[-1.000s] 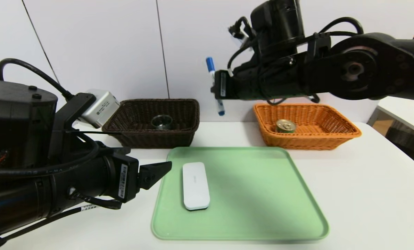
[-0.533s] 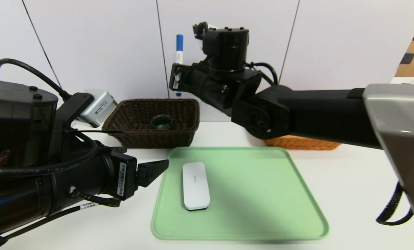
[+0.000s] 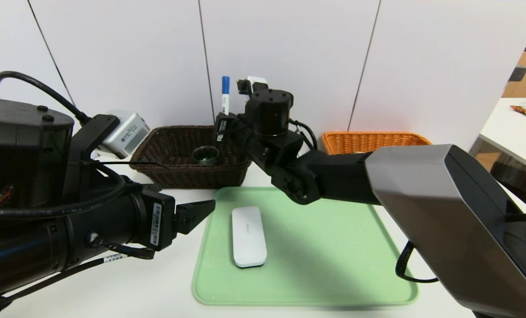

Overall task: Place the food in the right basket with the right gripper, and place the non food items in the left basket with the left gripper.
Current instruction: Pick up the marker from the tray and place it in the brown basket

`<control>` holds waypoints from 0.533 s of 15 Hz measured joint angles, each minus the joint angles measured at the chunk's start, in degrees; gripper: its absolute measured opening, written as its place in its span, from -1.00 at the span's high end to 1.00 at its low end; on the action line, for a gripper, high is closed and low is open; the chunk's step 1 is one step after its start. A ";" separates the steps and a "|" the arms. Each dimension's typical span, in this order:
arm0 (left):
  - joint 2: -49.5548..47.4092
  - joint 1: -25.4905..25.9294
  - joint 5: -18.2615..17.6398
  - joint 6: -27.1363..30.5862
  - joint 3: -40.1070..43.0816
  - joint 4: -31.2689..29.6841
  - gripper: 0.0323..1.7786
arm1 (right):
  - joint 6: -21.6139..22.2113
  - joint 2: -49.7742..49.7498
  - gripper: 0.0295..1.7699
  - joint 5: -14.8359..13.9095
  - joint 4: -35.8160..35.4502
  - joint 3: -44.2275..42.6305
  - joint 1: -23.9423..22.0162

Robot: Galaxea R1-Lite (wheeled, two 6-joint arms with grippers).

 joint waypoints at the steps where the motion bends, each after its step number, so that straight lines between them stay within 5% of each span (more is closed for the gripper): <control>1: 0.15 0.00 -0.02 0.00 -0.11 -0.09 -0.90 | -0.05 0.61 0.84 0.11 0.12 0.00 -0.35; 8: 0.83 -0.02 -0.13 -0.02 -0.28 -0.06 -0.90 | -1.27 1.60 -0.19 1.46 0.48 0.00 -2.04</control>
